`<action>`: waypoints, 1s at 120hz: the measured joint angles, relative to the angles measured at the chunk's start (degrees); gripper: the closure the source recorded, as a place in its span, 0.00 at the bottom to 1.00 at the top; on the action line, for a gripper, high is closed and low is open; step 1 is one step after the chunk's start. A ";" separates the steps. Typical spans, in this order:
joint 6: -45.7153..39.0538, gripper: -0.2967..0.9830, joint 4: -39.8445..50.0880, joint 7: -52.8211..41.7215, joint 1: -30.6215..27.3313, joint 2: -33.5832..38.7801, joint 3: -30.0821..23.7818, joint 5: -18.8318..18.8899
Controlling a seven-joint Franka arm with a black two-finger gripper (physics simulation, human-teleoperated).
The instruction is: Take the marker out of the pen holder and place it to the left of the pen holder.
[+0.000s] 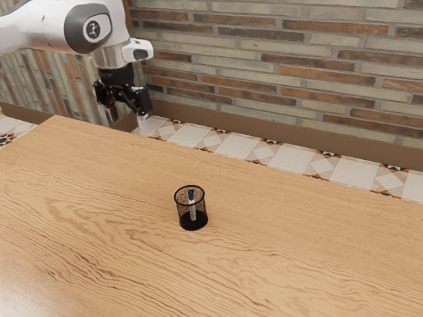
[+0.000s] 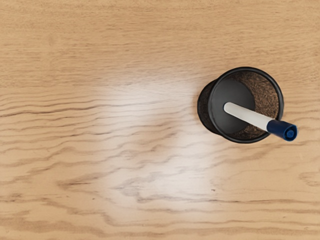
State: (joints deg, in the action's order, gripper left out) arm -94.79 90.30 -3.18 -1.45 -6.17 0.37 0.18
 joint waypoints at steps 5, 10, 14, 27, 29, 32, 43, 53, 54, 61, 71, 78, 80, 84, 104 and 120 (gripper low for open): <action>-0.39 0.25 0.11 -0.08 0.25 0.16 -0.03 -0.77; -0.79 0.25 0.15 -0.16 0.49 0.20 0.00 -1.19; -1.06 0.25 0.25 -0.21 0.56 -0.11 -0.01 -1.55; -4.38 0.25 3.30 -0.26 0.37 -5.23 0.05 -2.23; -5.10 0.25 3.82 -0.26 0.34 -6.18 0.06 -2.25; -6.21 0.25 4.67 -0.26 0.35 -7.30 0.06 -2.34; -11.08 0.25 9.30 0.07 0.41 -8.88 -0.05 -3.06; -14.68 0.25 11.33 1.45 0.81 -9.05 -0.91 -3.71; -14.97 0.25 11.39 1.69 0.86 -9.04 -1.06 -3.75; -16.71 0.25 11.59 3.61 1.07 -9.07 -1.85 -4.75; -19.17 0.25 11.64 6.50 1.51 -9.82 -2.92 -5.76; -20.92 0.25 11.53 8.43 2.21 -10.89 -3.17 -6.09; -21.41 0.25 11.50 8.96 2.47 -11.19 -3.20 -6.14; -22.37 0.25 11.36 9.97 3.04 -12.01 -3.23 -6.18; -25.48 0.25 8.00 14.08 5.92 -15.75 -3.31 0.22; -27.52 0.25 8.09 16.47 6.09 -17.72 -3.36 4.19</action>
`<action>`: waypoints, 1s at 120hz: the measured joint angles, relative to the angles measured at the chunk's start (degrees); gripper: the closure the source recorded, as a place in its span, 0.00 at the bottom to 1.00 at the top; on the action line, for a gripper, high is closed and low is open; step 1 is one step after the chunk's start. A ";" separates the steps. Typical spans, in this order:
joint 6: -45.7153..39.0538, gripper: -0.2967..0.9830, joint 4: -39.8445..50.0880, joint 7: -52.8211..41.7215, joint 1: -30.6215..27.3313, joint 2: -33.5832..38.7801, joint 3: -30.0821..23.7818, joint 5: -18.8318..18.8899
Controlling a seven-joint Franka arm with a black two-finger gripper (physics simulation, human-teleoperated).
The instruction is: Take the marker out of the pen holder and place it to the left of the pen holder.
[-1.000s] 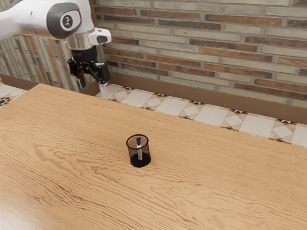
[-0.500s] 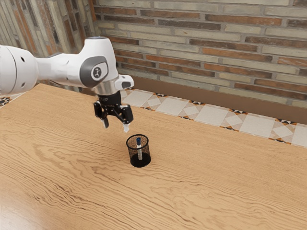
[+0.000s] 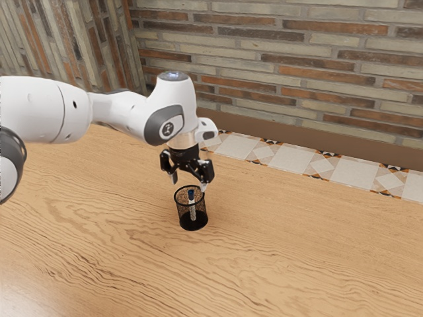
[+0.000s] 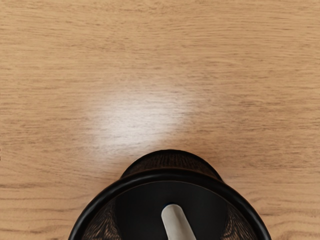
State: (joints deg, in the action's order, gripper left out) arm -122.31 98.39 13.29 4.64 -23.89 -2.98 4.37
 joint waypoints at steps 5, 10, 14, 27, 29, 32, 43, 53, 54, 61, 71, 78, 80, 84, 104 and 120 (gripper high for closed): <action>-0.59 0.25 0.04 0.65 0.02 -0.27 0.00 0.51; -1.06 0.25 0.08 1.27 0.04 -0.50 0.00 0.87; -1.36 0.25 0.14 1.74 0.14 -0.60 0.00 1.09; -2.05 0.25 0.31 3.15 0.60 -0.64 0.00 1.49; -2.10 0.25 0.52 3.35 0.75 -0.51 0.00 1.52; -2.17 0.25 1.12 3.63 1.01 -0.14 0.01 1.55; -2.28 0.25 3.68 4.59 1.65 1.82 0.10 1.35; -2.32 0.25 4.62 5.33 2.21 2.55 0.14 1.34; -2.33 0.25 4.69 5.40 2.27 2.57 0.15 1.34; -2.34 0.25 5.24 5.86 2.53 2.66 0.16 1.35; -2.34 0.25 5.72 6.44 2.87 2.87 0.17 1.45; -2.33 0.25 5.91 6.79 3.20 2.98 0.17 1.58; -2.33 0.25 6.02 6.87 3.24 3.00 0.17 1.61; -2.33 0.25 6.23 7.02 3.29 3.02 0.14 1.67; -2.22 0.25 7.95 7.54 3.28 4.16 0.17 1.89; -2.21 0.37 7.91 7.59 2.88 4.63 0.17 2.06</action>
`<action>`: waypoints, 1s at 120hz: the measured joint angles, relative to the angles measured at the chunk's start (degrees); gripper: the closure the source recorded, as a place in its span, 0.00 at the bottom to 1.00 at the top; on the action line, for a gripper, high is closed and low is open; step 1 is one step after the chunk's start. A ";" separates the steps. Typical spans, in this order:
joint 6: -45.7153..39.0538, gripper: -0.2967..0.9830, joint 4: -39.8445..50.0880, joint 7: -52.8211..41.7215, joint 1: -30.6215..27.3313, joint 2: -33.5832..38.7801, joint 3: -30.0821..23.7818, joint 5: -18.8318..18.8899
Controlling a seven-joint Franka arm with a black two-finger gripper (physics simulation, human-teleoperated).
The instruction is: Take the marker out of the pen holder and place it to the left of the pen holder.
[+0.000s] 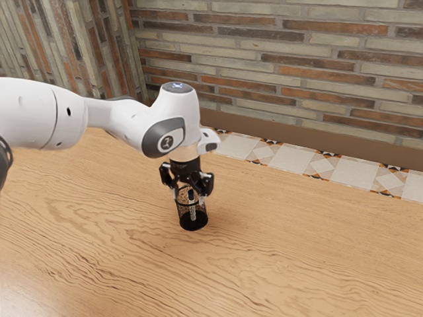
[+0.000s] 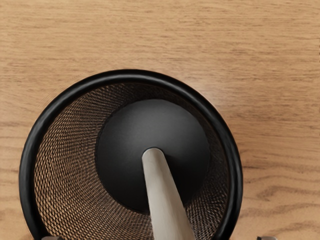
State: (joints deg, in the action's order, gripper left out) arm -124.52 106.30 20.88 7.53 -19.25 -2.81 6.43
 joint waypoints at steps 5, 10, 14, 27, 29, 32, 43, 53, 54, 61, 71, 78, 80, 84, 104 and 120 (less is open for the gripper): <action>0.01 0.45 -0.14 0.00 -0.08 0.31 0.00 0.03; 0.02 0.52 -0.20 -0.03 -0.11 0.64 0.00 0.05; 0.02 0.57 -0.19 -0.05 -0.09 0.83 -0.02 0.07; 0.07 0.68 -0.05 -0.11 -0.04 1.05 -0.08 0.08; 0.07 0.69 -0.04 -0.12 -0.04 1.07 -0.08 0.08; 0.08 0.71 -0.03 -0.13 -0.05 1.10 -0.08 0.07; 0.12 0.75 0.04 -0.19 -0.11 1.19 -0.02 0.06; 0.32 0.77 0.21 -0.20 -0.26 1.51 -0.02 0.15; 0.38 0.77 0.28 -0.20 -0.27 1.62 -0.03 0.16; 0.72 0.78 1.43 -0.15 -0.30 2.72 -0.07 0.27; 1.09 0.79 1.98 -0.05 -0.31 3.89 -0.06 0.40; 1.67 0.79 2.20 0.03 -0.31 5.72 -0.02 0.52; 1.89 0.79 2.29 0.06 -0.29 6.33 -0.02 0.56; 2.36 0.80 2.59 0.11 -0.26 7.72 -0.02 0.62; 5.34 0.80 3.11 0.28 -0.48 13.42 0.26 0.79; 8.24 0.80 3.30 0.13 -2.63 18.36 0.45 1.00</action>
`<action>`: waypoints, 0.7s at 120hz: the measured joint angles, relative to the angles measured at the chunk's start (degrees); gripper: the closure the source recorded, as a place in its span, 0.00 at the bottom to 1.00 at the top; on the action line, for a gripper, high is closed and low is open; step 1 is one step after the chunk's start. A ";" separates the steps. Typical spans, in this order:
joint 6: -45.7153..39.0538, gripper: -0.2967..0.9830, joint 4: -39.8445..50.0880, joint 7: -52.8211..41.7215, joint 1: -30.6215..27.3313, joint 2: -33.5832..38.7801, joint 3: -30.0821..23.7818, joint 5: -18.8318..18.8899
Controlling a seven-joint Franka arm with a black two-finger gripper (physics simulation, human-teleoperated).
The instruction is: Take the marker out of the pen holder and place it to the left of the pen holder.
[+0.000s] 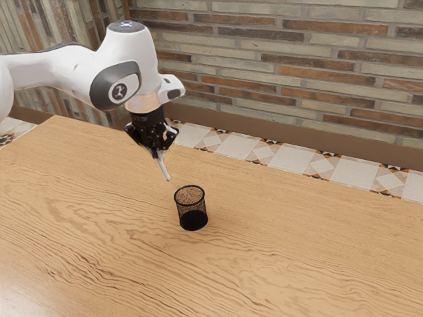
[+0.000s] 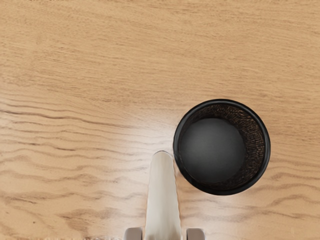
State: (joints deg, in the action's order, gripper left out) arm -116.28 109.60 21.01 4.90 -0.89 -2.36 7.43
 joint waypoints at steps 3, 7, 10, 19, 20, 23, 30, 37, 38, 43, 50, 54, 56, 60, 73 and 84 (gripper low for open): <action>0.41 0.80 0.03 -0.08 -0.68 0.39 -0.08 0.02; 0.83 0.80 0.26 -0.18 -1.66 0.58 -0.24 0.06; 1.05 0.80 0.48 -0.26 -2.44 0.52 -0.41 0.14; 0.21 0.80 2.44 -0.64 -4.13 -0.36 -0.24 0.67; -0.08 0.80 2.80 -0.71 -4.31 -0.48 -0.20 0.70; -1.19 0.80 3.94 -0.94 -4.88 -0.85 -0.09 0.80; -4.32 0.80 5.62 -1.60 -6.50 -2.12 0.13 1.01; -7.99 0.80 6.85 -2.43 -8.48 -3.06 0.31 1.15; -8.52 0.80 6.95 -2.56 -8.77 -3.20 0.33 1.18; -11.56 0.80 7.67 -3.27 -10.04 -3.78 0.42 1.51; -17.41 0.80 10.26 -4.46 -11.12 -4.65 0.78 2.12; -21.07 0.80 11.29 -5.23 -11.46 -5.64 0.97 2.38; -22.89 0.80 11.68 -5.63 -11.57 -6.20 1.06 2.49; -26.82 0.80 12.97 -6.47 -11.79 -7.11 1.22 2.68; -39.00 0.80 16.87 -9.25 -12.30 -8.64 1.47 2.89; -45.67 0.68 17.89 -11.67 -12.42 -8.90 1.51 2.57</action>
State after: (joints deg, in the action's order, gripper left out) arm -161.95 127.50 9.34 -7.53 -9.80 -0.85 10.00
